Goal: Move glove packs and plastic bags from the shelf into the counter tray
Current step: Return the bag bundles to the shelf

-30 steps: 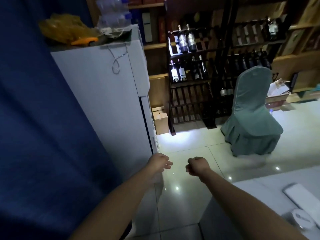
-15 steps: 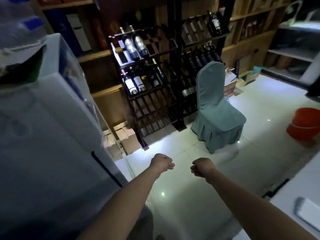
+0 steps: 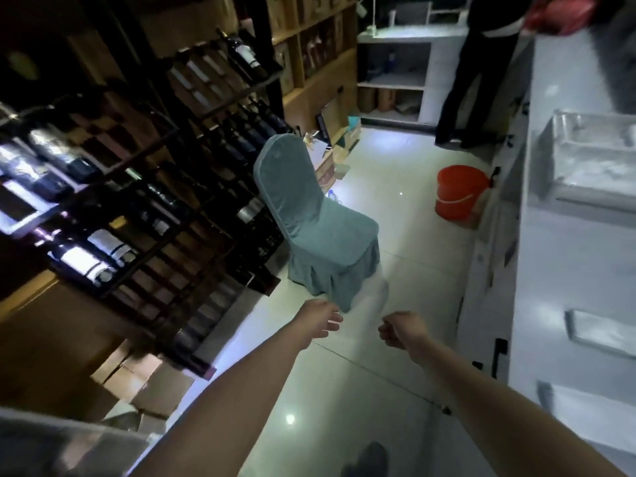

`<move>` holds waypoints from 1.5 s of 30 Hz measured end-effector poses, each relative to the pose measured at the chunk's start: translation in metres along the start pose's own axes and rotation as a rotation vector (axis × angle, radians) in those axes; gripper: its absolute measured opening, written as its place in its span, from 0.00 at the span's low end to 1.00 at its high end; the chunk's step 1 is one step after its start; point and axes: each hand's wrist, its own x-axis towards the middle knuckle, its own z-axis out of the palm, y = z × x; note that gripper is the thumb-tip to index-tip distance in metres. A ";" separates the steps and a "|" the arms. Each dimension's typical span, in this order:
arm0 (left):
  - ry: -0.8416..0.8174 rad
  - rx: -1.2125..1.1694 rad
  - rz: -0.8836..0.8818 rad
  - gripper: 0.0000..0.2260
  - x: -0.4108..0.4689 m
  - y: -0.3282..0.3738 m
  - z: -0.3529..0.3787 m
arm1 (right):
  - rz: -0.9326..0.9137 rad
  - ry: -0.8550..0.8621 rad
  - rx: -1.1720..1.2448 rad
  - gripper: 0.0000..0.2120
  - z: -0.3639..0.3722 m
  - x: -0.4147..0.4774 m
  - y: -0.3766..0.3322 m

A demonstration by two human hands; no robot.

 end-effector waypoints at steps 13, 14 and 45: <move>-0.278 0.329 0.070 0.06 0.125 0.142 0.129 | 0.018 0.289 0.342 0.13 -0.131 0.059 -0.071; -0.306 0.358 0.078 0.06 0.133 0.153 0.141 | 0.017 0.317 0.349 0.11 -0.141 0.060 -0.074; -1.111 1.016 0.449 0.10 0.116 0.248 0.484 | 0.216 1.340 1.040 0.05 -0.313 -0.036 0.040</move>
